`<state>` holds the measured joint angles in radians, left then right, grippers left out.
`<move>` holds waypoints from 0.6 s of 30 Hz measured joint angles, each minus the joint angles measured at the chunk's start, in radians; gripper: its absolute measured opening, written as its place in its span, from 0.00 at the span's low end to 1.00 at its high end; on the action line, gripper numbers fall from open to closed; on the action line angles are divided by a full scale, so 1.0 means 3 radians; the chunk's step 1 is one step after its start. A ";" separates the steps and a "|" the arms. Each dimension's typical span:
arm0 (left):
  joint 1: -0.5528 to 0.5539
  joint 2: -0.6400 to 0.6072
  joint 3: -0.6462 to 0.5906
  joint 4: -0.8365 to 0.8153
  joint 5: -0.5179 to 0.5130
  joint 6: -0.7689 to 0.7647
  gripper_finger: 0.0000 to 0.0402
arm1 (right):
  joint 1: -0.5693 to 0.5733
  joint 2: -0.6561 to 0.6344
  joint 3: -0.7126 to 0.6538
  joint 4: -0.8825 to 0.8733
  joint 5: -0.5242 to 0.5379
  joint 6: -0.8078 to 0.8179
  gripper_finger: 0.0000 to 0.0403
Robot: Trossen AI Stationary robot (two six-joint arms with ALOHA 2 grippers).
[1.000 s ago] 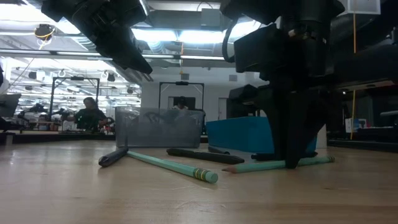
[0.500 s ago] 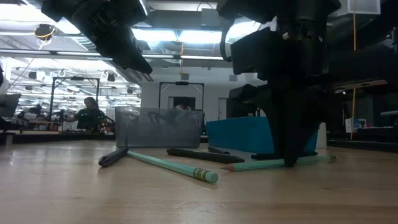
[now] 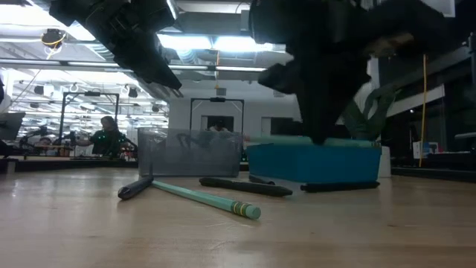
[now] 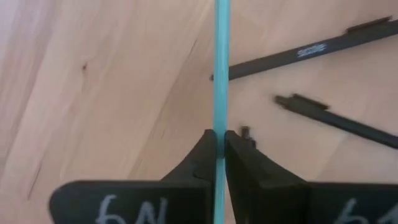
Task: Sort pens & pencils
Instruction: Put the light blue pencil into the blue bin
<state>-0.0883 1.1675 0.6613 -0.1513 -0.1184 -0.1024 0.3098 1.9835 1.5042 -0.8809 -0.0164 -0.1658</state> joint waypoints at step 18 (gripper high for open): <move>0.0000 0.0000 0.0000 -0.0173 0.0000 0.0000 0.03 | -0.0198 -0.0005 0.0716 -0.0890 0.0259 0.0013 0.05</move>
<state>-0.0883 1.1675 0.6613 -0.2031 -0.1184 -0.1024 0.2505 1.9820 1.7191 -1.1479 0.0614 -0.1620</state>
